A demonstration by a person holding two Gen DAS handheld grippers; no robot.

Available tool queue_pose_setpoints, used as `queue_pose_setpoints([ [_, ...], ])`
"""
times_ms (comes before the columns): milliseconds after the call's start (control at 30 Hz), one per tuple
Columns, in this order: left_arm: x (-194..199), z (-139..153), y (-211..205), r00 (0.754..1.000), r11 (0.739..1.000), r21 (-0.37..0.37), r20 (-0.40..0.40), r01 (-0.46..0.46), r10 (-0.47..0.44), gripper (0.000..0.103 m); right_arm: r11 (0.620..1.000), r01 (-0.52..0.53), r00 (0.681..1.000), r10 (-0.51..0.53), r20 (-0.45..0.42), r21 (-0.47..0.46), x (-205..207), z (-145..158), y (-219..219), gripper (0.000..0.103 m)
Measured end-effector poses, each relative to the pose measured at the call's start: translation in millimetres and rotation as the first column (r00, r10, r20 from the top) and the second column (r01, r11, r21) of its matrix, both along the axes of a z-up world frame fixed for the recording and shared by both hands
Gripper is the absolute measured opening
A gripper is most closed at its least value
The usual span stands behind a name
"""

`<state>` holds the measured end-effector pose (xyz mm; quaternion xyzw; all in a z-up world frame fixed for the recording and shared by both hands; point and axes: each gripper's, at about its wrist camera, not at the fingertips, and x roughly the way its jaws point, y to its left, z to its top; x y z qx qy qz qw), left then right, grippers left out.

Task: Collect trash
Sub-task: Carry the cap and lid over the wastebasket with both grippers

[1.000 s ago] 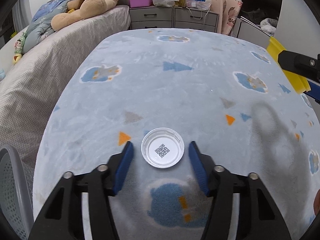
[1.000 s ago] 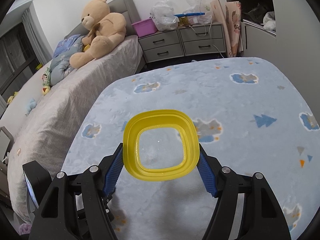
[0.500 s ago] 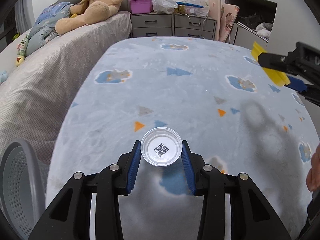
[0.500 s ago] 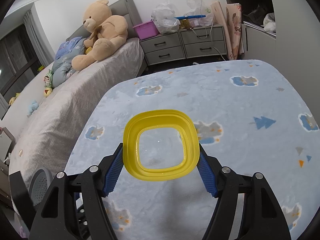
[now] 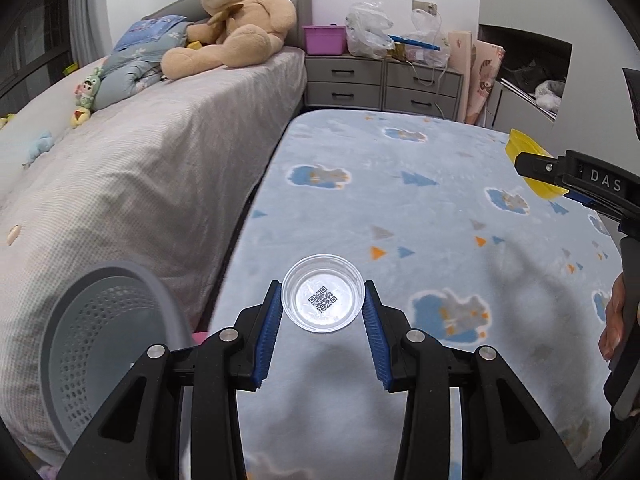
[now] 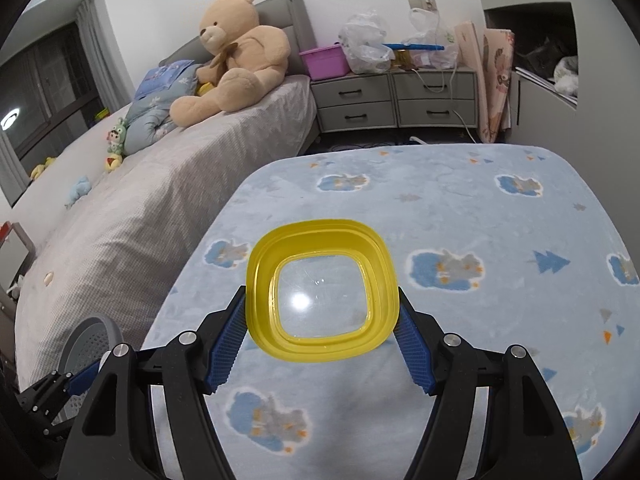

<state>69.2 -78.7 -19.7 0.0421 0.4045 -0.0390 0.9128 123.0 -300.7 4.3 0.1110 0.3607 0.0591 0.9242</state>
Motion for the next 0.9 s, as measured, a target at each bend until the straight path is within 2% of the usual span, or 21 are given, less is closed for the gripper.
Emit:
queue_pose_setpoints([
  [233, -21.8, 14.6, 43.6, 0.997, 0.998, -0.001, 0.04, -0.066, 0.066, 0.039, 0.997, -0.08, 0.997, 0.08, 0.018, -0.004, -6.8, 12.6, 45.8, 0.067],
  [500, -43.2, 23.6, 88.8, 0.99, 0.992, -0.007, 0.068, -0.124, 0.124, 0.039, 0.979, -0.201, 0.979, 0.202, 0.038, -0.027, -22.3, 27.2, 109.6, 0.067],
  [900, -82.6, 37.4, 157.7, 0.977, 0.981, -0.041, 0.097, -0.188, 0.191, 0.039, 0.942, -0.335, 0.942, 0.335, -0.017, 0.015, -48.4, 17.3, 186.4, 0.067],
])
